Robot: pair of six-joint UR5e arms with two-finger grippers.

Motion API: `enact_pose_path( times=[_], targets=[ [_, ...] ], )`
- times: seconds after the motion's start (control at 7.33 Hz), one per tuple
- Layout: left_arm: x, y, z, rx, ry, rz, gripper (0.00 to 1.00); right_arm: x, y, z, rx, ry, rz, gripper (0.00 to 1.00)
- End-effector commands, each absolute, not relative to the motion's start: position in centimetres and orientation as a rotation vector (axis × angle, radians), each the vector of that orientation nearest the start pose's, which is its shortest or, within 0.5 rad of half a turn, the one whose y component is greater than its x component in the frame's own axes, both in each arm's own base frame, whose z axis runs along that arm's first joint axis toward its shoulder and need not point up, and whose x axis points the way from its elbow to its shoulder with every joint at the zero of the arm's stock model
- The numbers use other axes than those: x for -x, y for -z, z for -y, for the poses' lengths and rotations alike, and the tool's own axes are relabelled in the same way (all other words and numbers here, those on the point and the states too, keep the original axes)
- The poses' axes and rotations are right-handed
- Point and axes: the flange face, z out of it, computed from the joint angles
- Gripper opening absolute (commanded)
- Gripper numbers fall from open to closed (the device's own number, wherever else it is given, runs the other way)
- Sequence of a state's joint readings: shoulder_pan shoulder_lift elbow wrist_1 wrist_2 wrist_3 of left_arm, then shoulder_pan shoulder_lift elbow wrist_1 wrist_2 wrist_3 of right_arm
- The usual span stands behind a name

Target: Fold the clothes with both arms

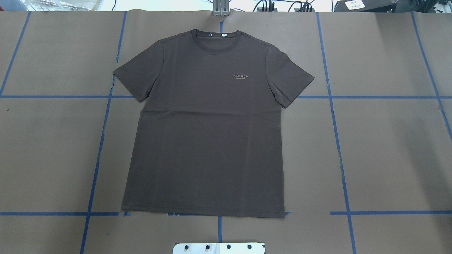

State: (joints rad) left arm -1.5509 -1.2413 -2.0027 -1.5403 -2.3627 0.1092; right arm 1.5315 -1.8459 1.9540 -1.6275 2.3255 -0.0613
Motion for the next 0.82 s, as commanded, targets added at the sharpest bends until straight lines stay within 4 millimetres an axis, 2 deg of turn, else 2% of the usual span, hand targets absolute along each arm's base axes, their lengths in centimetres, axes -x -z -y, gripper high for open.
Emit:
enact_pose_path(
  times=[0.0,0.27,0.41,0.55,0.68],
  targets=[
    [5.5,-58.0,35.9,-0.12,-0.165,-0.792,1.0,-5.0,-59.2,38.1,-0.066,0.119,0.754,1.0],
    [5.6,-58.0,35.9,-0.121,-0.165,-0.766,1.0,-4.8,-57.3,38.3,-0.109,0.135,0.766,1.0],
    [5.8,-56.7,37.0,-0.156,-0.181,-0.735,1.0,-4.3,-53.6,41.2,-0.226,0.186,0.808,1.0],
    [5.8,-53.3,40.2,-0.245,-0.209,-0.714,1.0,-4.0,-50.8,44.1,-0.362,0.247,0.809,1.0],
    [5.7,-49.7,43.6,-0.332,-0.238,-0.711,1.0,-3.9,-50.8,46.9,-0.4,0.263,0.812,1.0]
  ],
)
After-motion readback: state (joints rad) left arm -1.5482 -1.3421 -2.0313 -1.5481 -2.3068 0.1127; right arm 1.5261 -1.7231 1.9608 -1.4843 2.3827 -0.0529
